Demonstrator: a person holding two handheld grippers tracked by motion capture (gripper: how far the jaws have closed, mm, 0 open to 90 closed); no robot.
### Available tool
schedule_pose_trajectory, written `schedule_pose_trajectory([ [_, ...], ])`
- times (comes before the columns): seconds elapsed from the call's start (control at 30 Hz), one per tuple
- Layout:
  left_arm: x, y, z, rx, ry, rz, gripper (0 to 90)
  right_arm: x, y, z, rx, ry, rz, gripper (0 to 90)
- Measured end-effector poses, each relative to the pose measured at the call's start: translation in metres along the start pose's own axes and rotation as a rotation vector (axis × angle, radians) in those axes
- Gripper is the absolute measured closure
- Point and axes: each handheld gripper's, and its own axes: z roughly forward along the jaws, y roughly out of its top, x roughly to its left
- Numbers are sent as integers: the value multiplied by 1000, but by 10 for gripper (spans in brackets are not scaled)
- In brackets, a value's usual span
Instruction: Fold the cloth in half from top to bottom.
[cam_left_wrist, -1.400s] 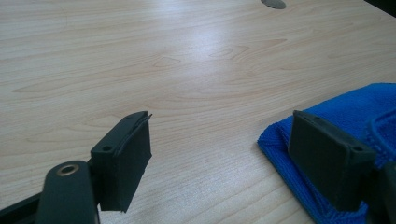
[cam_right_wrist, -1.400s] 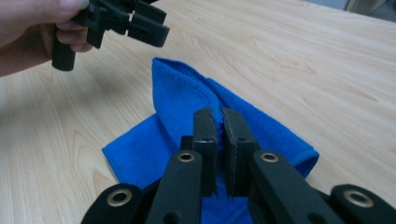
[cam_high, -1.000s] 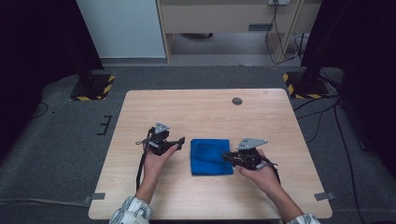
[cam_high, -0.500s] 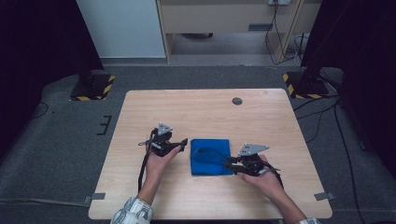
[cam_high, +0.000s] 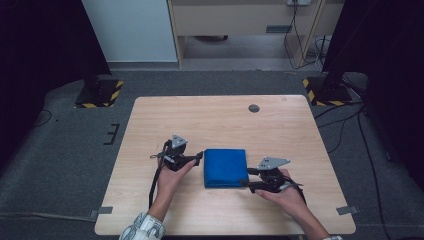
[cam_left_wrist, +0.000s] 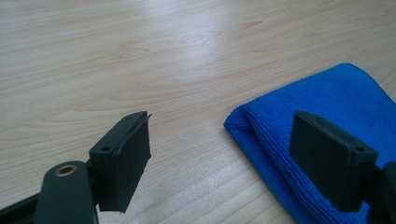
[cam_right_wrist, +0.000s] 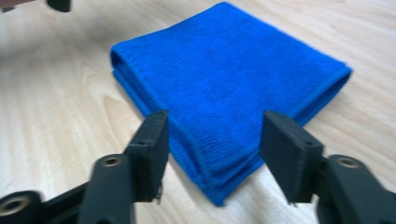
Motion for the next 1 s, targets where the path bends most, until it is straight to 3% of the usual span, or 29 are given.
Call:
schedule_pose_trajectory([
  [0.17, 0, 0, 0, -1, 1, 5, 193, 0, 2, 3, -23, -34, 5, 317],
  [0.5, -1, 0, 1, 6, -4, 10, 180, -2, 5, 7, -35, -69, 19, 248],
  [1.0, -2, -2, 2, 31, 4, 3, 87, -9, 15, 16, -80, -140, 75, 153],
])
